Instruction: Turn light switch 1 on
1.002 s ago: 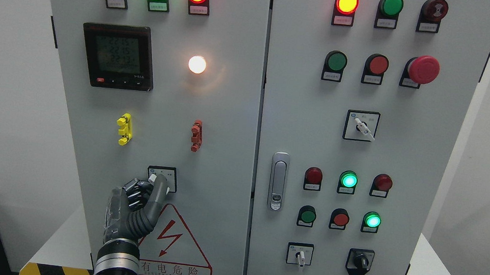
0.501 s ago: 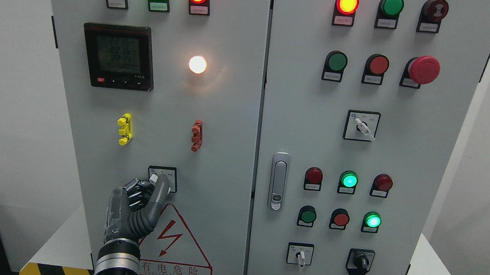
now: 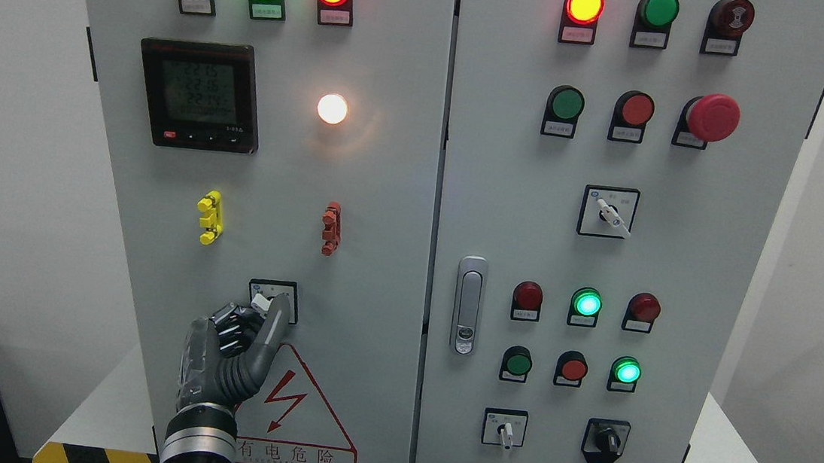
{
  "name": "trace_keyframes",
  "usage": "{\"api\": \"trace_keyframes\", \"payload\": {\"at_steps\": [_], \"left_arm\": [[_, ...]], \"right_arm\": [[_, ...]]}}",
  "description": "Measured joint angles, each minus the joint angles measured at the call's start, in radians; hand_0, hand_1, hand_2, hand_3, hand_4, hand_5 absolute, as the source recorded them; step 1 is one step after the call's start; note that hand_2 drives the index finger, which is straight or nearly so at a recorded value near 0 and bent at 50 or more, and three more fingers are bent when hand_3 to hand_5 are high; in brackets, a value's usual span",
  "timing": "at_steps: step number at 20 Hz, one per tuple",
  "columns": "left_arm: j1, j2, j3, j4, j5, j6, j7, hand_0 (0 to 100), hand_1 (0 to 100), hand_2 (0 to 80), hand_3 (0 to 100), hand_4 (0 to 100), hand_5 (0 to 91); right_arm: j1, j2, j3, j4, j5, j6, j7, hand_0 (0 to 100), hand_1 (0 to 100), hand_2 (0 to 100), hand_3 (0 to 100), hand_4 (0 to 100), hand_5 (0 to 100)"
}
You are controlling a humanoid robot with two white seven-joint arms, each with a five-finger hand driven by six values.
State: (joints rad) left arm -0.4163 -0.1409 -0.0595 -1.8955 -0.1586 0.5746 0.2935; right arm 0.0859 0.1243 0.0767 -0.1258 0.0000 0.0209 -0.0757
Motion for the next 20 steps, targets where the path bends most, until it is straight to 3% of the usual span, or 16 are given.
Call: {"api": "trace_keyframes", "payload": {"at_steps": [13, 20], "left_arm": [[0.043, -0.001, -0.001, -0.020, 0.002, -0.020, 0.000, 16, 47, 65.9, 100, 98, 88.8], [0.099, 0.001, -0.002, -0.034, 0.010, -0.135, 0.000, 11, 43, 66.7, 100, 98, 88.7]], "right_arm": [[0.000, 0.000, 0.000, 0.000, 0.000, 0.000, 0.000, 0, 0, 0, 0, 0, 0], [0.000, 0.000, 0.000, 0.000, 0.000, 0.000, 0.000, 0, 0, 0, 0, 0, 0]]}}
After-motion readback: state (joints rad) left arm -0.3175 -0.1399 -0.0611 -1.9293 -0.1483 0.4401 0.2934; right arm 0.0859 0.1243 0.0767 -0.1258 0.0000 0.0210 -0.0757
